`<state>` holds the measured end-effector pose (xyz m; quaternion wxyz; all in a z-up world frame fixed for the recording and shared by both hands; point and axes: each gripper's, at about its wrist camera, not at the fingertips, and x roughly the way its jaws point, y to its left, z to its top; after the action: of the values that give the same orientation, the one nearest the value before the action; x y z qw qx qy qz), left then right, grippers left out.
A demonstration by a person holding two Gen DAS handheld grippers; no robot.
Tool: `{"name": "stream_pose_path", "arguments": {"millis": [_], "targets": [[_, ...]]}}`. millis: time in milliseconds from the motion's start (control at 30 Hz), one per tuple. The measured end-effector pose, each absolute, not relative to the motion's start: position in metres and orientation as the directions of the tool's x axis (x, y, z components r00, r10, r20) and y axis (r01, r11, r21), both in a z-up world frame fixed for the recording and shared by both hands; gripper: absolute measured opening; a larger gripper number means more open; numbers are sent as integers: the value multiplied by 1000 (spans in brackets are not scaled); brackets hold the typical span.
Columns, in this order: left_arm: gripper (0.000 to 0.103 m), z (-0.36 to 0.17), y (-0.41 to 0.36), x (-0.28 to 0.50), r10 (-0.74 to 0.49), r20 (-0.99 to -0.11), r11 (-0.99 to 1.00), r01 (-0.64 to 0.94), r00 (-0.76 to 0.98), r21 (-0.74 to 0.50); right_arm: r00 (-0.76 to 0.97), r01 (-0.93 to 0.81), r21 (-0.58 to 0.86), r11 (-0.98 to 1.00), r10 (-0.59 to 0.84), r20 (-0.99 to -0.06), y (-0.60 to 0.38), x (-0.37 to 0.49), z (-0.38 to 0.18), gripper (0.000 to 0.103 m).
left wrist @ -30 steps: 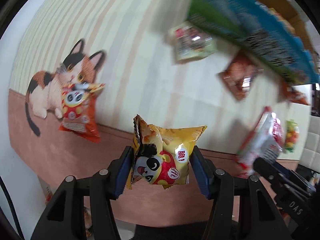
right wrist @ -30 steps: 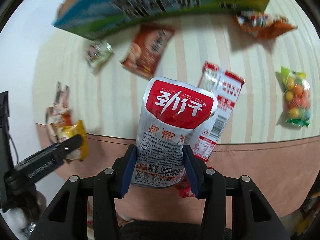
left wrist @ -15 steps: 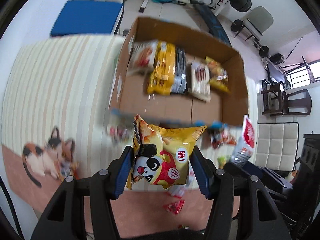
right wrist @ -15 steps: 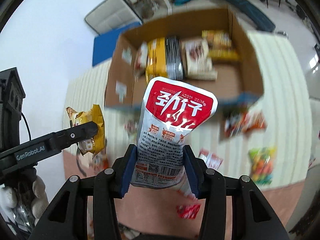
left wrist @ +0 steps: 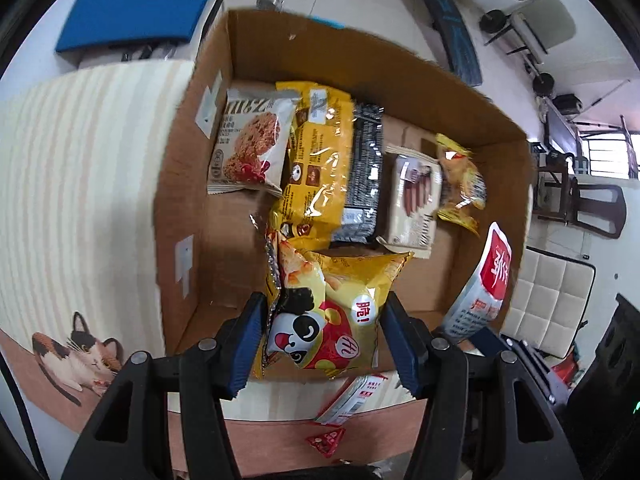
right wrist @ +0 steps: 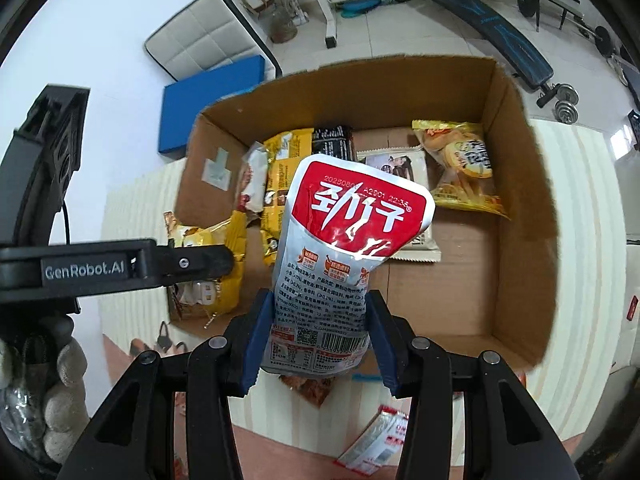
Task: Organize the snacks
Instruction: 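Carry both packs into the box and release them with both tools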
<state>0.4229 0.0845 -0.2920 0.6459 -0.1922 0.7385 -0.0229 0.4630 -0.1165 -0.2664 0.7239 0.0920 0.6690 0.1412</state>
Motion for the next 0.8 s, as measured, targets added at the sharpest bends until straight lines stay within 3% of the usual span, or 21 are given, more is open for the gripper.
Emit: {"name": "stream_pose_path", "arguments": {"millis": [367,500,567,600,700,800], "targets": [[56,-335,80,429,-332,-926,918,-286,-181,-274,-25,-71,325,943,324,-946,-98,473,-315,50],[58,-342,79,426,-318,-925,927,-273,-208,-258,-75,-63,341,938,337,-939,-95,473,-327,56],[67,-345,82,425,-290,-933,933,-280,-212,-226,-112,-59,336,940,328,-938,-94,474,-333,72],[73,-346,82,425,-287,-934,933,-281,-211,-224,-118,-59,332,942,323,-939,-94,475,-334,90],[85,-344,84,422,-261,-943,941,-271,-207,-202,-113,-76,316,946,306,-945,-94,475,-332,92],[86,-338,86,419,-242,-951,947,-260,-192,-188,-103,-96,269,958,260,-960,-93,475,-328,92]]}}
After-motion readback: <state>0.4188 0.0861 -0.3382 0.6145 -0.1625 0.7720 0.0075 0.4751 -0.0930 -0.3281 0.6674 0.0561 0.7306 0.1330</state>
